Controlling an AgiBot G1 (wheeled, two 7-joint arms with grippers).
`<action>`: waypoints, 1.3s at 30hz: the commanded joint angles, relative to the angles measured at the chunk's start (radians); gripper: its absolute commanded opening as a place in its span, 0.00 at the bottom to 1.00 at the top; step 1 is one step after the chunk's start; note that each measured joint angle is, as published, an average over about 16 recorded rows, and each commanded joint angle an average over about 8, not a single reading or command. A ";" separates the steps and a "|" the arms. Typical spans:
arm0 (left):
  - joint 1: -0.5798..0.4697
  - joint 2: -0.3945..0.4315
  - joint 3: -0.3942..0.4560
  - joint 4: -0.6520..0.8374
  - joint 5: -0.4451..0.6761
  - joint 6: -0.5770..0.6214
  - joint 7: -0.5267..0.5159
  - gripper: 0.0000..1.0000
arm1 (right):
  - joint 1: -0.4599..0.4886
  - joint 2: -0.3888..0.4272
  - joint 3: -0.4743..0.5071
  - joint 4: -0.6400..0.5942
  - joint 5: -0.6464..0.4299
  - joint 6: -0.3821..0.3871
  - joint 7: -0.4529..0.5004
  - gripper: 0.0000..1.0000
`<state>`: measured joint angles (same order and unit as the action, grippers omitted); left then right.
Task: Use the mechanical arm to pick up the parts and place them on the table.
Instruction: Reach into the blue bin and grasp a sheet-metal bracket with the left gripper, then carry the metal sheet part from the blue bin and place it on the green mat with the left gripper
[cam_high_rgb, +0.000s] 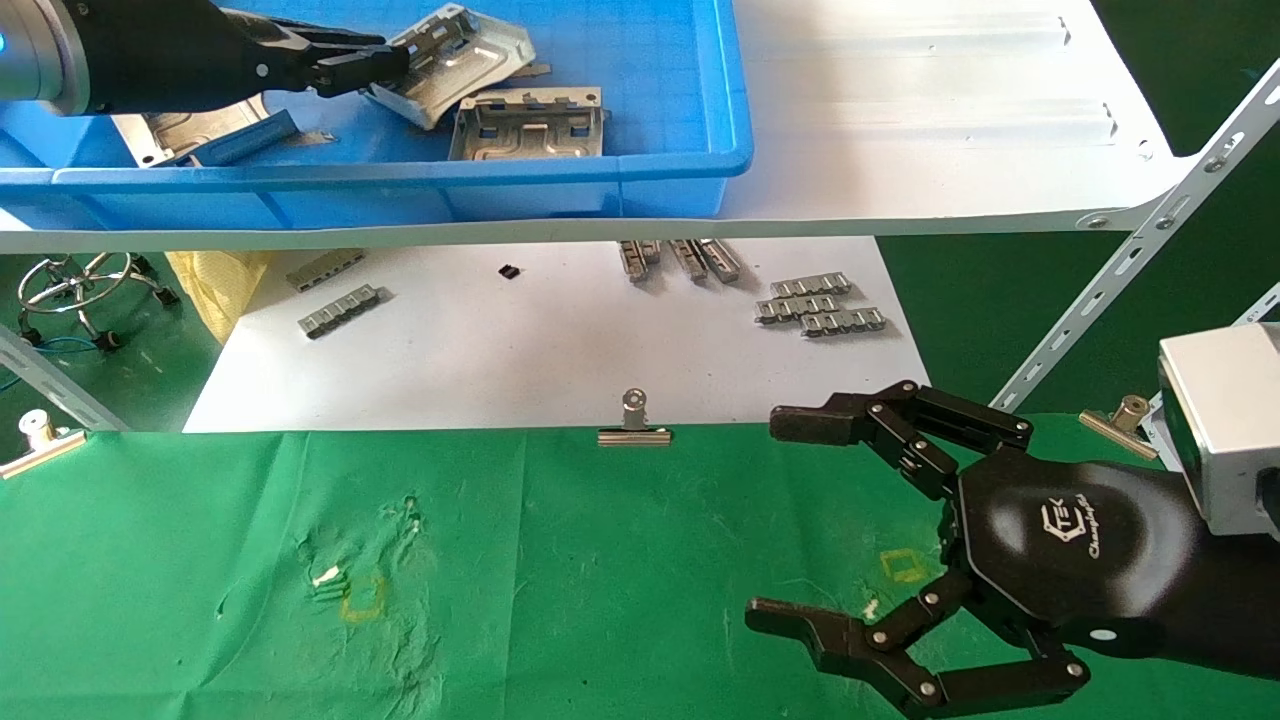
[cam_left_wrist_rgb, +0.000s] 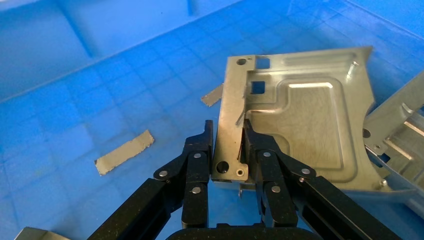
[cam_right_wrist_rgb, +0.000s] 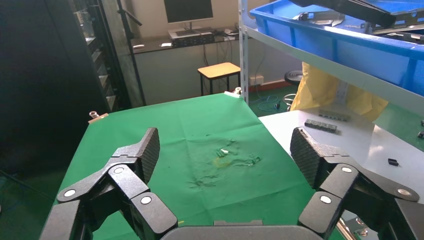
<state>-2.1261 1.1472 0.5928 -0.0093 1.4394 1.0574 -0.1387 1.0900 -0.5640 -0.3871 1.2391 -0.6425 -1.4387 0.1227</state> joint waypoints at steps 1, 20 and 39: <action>0.002 0.000 -0.001 -0.004 -0.001 0.000 0.004 0.00 | 0.000 0.000 0.000 0.000 0.000 0.000 0.000 1.00; -0.030 -0.098 -0.086 -0.093 -0.137 0.416 0.229 0.00 | 0.000 0.000 0.000 0.000 0.000 0.000 0.000 1.00; 0.198 -0.343 0.096 -0.595 -0.407 0.549 0.431 0.00 | 0.000 0.000 0.000 0.000 0.000 0.000 0.000 1.00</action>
<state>-1.9425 0.8171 0.6899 -0.5527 1.0690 1.6057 0.3126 1.0900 -0.5640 -0.3872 1.2391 -0.6425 -1.4387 0.1226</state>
